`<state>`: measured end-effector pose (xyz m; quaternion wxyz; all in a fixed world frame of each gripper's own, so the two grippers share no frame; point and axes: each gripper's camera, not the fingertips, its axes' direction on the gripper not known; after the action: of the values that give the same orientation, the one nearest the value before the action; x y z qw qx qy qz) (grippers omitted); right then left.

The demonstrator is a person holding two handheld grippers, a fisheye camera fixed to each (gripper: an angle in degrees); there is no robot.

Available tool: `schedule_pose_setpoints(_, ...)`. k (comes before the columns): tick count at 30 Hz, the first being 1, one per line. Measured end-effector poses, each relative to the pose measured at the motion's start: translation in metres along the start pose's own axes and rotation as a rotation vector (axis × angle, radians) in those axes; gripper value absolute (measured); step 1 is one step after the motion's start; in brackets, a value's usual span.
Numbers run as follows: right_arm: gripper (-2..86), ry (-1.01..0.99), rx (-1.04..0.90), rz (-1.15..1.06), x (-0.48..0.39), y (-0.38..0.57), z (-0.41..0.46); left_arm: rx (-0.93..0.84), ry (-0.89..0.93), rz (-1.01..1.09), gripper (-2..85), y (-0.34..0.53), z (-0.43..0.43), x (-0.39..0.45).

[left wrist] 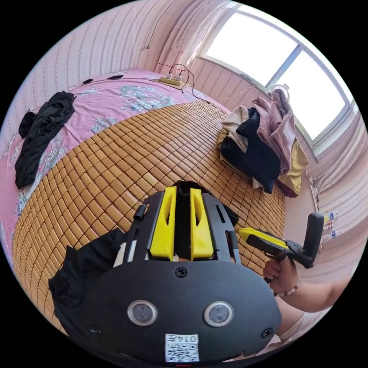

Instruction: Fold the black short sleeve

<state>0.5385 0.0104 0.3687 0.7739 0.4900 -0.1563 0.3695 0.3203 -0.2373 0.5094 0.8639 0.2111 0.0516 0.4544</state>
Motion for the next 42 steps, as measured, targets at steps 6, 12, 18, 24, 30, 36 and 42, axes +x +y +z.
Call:
schedule_pose_setpoints(6, 2.9, 0.079, -0.037, -0.008, 0.014, -0.009, 0.009, -0.018, -0.119, 0.097, 6.3, 0.010, 0.001, 0.014)
schedule_pose_setpoints(12, 6.9, 0.164, -0.097, -0.163, -0.016, -0.031, 0.058, -0.144, -0.099, 0.140, 6.5, 0.011, 0.033, 0.016)
schedule_pose_setpoints(18, 1.7, 0.145, -0.124, -0.137, -0.017, -0.035, 0.074, -0.250, -0.193, 0.184, 6.2, -0.008, 0.079, 0.031)
schedule_pose_setpoints(24, 0.9, 0.192, -0.097, -0.172, -0.013, -0.041, 0.069, -0.135, -0.216, 0.217, -0.6, -0.019, 0.078, 0.039)
schedule_pose_setpoints(30, 1.0, 0.206, -0.126, -0.152, -0.004, -0.034, 0.080, -0.076, -0.153, 0.136, -0.6, -0.003, 0.044, 0.018)
schedule_pose_setpoints(36, 0.6, 0.245, -0.133, -0.179, -0.015, 0.002, 0.070, 0.045, -0.088, 0.029, -0.5, 0.121, -0.045, -0.027)
schedule_pose_setpoints(42, 0.1, 0.126, -0.257, -0.387, -0.074, 0.064, 0.079, -0.004, -0.134, -0.349, -0.5, 0.287, -0.108, -0.074)
